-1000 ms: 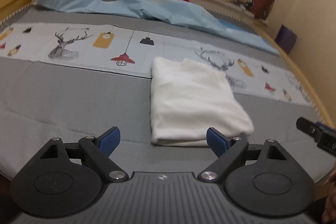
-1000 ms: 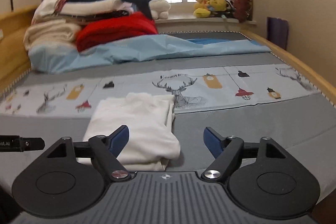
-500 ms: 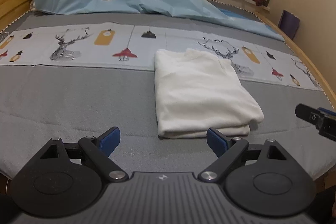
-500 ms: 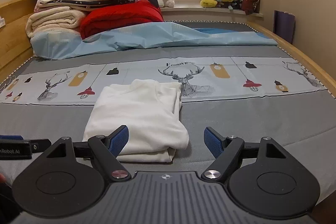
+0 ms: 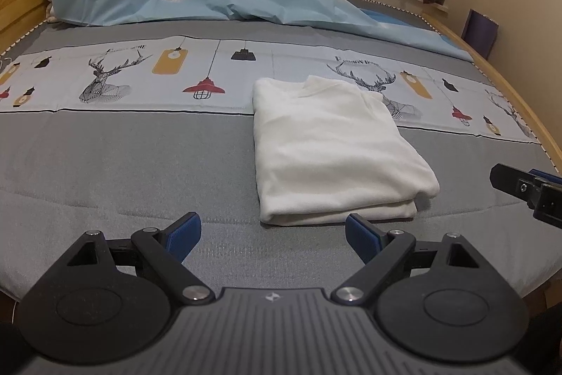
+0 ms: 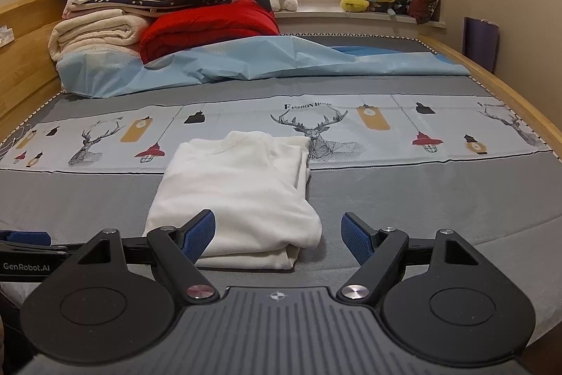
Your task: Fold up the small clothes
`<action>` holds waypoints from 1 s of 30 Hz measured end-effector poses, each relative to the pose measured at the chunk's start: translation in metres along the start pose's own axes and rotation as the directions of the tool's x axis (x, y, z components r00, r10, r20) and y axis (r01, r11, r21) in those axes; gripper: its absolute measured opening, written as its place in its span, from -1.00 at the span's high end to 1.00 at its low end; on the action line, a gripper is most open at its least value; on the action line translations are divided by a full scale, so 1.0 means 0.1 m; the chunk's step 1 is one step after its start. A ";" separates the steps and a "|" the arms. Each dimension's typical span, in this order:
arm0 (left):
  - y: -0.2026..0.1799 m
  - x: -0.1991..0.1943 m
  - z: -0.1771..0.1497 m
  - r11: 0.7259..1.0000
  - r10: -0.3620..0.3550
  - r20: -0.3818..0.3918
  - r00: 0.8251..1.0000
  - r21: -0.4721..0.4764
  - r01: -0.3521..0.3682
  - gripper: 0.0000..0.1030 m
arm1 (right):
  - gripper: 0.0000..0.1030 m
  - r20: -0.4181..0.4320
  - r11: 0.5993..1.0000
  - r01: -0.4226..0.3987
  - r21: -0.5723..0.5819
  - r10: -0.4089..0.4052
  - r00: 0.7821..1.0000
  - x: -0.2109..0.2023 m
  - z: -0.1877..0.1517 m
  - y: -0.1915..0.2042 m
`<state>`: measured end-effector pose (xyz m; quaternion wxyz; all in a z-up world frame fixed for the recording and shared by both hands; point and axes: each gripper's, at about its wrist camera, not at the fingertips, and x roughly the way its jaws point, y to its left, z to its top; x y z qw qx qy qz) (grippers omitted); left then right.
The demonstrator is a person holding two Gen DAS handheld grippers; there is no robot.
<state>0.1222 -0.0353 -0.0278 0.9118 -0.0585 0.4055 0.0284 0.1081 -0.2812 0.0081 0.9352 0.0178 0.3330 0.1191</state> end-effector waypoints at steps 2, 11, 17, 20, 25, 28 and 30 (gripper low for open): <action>-0.01 0.00 0.00 1.000 0.000 0.001 1.000 0.002 0.000 -0.79 | -0.55 -0.001 1.000 -0.002 -0.005 0.002 1.000 0.00 0.00 0.02; -0.01 0.01 0.00 1.000 -0.008 0.004 1.000 0.008 0.008 -0.79 | -0.56 -0.004 1.000 -0.011 -0.023 0.011 1.000 0.01 0.00 0.06; -0.02 0.00 0.00 1.000 -0.012 0.005 1.000 0.012 0.012 -0.80 | -0.56 -0.005 1.000 -0.012 -0.027 0.012 1.000 0.02 0.01 0.06; -0.03 0.00 -0.01 1.000 -0.013 0.007 1.000 0.017 0.013 -0.80 | -0.56 -0.005 1.000 -0.012 -0.026 0.012 1.000 0.02 0.01 0.06; -0.07 0.00 -0.02 0.999 -0.015 0.008 1.000 0.032 0.015 -0.80 | -0.56 0.003 1.000 -0.020 -0.023 0.020 1.000 0.00 0.01 0.06; -0.07 0.00 -0.01 0.999 -0.020 0.006 1.000 0.031 0.020 -0.80 | -0.56 -0.001 0.999 -0.019 -0.026 0.019 1.000 0.00 0.02 0.06; -0.06 0.00 -0.01 0.999 -0.023 0.006 1.000 0.025 0.023 -0.80 | -0.56 -0.005 0.999 -0.021 -0.031 0.020 1.000 0.01 0.01 0.07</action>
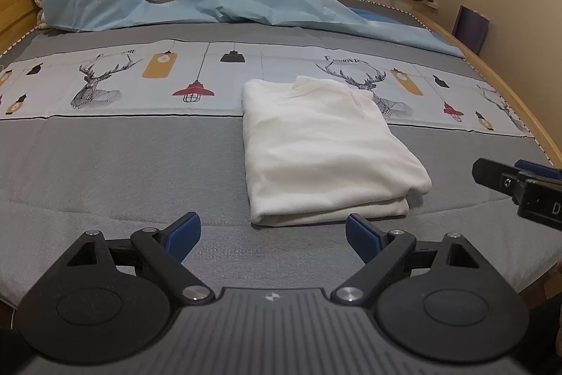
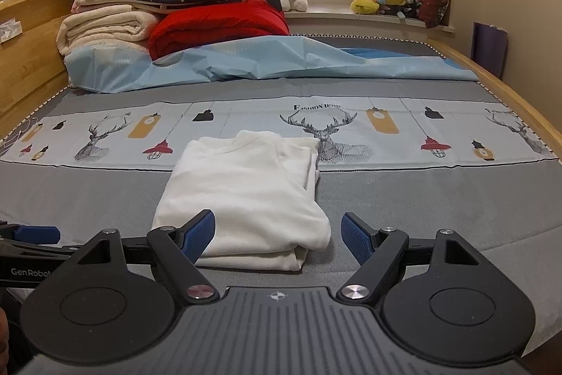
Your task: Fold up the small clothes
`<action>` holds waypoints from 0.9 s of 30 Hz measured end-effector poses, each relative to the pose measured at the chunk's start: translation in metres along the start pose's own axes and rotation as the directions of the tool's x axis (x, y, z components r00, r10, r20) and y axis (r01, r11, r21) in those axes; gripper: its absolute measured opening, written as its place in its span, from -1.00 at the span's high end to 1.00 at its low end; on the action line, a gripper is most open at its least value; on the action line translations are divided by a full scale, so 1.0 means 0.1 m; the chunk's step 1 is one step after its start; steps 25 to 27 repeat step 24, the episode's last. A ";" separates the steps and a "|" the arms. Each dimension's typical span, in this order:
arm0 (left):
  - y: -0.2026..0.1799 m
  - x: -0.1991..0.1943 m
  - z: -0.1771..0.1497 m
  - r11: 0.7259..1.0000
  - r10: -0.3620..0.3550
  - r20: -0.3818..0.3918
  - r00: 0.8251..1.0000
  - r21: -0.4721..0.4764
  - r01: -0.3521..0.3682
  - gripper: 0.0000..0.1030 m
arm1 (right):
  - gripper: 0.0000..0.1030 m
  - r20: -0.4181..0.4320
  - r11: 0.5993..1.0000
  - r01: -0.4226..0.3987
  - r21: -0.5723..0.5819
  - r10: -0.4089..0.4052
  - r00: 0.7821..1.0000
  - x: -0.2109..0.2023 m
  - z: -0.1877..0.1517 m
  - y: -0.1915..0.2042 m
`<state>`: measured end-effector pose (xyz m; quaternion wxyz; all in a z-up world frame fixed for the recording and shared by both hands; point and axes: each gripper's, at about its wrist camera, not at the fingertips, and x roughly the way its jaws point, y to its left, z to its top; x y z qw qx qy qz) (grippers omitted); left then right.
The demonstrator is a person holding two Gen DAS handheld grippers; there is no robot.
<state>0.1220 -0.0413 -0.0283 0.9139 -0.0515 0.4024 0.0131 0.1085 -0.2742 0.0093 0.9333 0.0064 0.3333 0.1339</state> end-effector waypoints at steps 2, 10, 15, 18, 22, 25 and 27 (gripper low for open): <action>0.00 0.00 0.00 1.000 -0.004 0.000 1.000 -0.002 0.004 -0.80 | -0.56 -0.002 1.000 -0.003 -0.006 0.003 1.000 0.00 0.00 0.01; 0.01 -0.01 0.01 1.000 -0.017 0.004 1.000 -0.002 0.017 -0.80 | -0.56 -0.008 1.000 -0.005 -0.021 0.005 1.000 0.03 0.00 0.04; 0.00 0.00 0.01 1.000 -0.020 0.004 1.000 -0.002 0.020 -0.80 | -0.56 -0.010 1.000 -0.005 -0.023 0.005 1.000 0.04 0.00 0.04; 0.00 0.00 0.01 1.000 -0.022 0.007 1.000 -0.001 0.022 -0.80 | -0.56 -0.011 1.000 -0.006 -0.025 0.006 1.000 0.05 0.00 0.04; -0.01 -0.01 0.01 1.000 -0.023 0.010 1.000 -0.001 0.023 -0.80 | -0.56 -0.011 1.000 -0.006 -0.025 0.006 1.000 0.05 -0.01 0.05; -0.01 -0.01 0.01 1.000 -0.023 0.008 1.000 -0.003 0.023 -0.80 | -0.56 -0.011 1.000 -0.006 -0.025 0.005 1.000 0.05 -0.01 0.05; -0.01 -0.01 0.01 1.000 -0.023 0.008 1.000 -0.003 0.023 -0.80 | -0.56 -0.011 1.000 -0.006 -0.025 0.005 1.000 0.05 -0.01 0.05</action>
